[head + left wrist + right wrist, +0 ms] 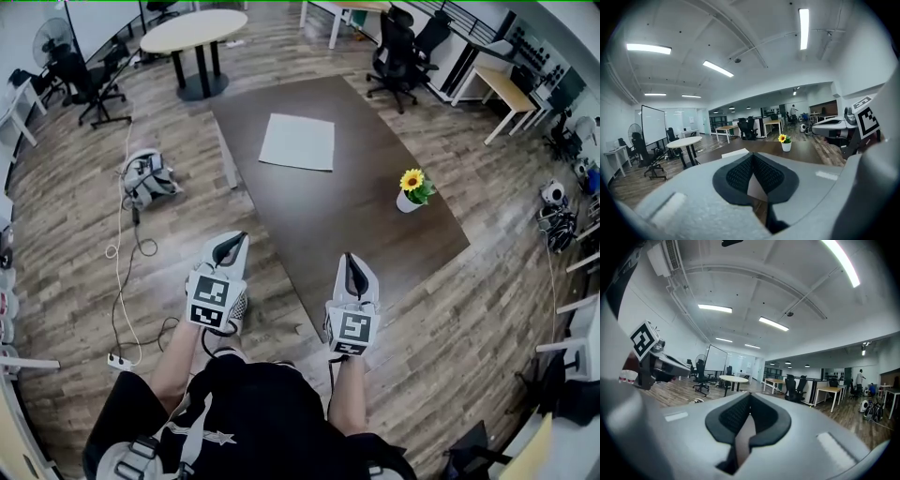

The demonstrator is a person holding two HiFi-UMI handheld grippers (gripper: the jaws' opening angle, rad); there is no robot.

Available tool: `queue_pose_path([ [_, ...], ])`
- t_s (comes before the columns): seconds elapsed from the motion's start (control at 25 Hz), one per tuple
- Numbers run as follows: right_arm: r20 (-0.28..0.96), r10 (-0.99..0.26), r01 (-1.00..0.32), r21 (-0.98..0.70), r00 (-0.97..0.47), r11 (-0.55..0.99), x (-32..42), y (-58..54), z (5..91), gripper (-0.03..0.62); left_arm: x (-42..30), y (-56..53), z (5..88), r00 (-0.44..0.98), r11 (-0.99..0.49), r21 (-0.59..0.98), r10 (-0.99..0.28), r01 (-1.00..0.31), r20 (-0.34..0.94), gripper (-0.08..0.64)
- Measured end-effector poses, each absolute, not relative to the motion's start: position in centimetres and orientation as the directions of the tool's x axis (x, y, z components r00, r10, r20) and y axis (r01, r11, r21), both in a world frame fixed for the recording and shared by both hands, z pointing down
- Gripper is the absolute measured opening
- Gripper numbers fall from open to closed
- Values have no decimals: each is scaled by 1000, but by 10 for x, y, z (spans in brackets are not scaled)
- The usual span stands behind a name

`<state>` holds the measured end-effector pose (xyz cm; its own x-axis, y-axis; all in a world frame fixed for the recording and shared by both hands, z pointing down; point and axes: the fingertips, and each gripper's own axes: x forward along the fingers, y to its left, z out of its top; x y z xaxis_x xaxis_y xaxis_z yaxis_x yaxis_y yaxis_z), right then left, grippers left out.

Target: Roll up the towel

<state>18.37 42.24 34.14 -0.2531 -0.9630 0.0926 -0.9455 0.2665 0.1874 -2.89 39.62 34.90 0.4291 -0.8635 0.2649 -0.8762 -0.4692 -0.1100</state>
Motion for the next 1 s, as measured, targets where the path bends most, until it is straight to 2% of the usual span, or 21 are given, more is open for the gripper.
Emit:
queue_pose_path([
  [0.56,150,-981,-968,200,-122,151,116,256,348,5,-84,202,362,556,-603,-82,-773,-793,307,9],
  [1.0,172,-985,-967,250,-15,58,96,190,355,5,-104,119,373,639,-681,-58,-710,-730,298,9],
])
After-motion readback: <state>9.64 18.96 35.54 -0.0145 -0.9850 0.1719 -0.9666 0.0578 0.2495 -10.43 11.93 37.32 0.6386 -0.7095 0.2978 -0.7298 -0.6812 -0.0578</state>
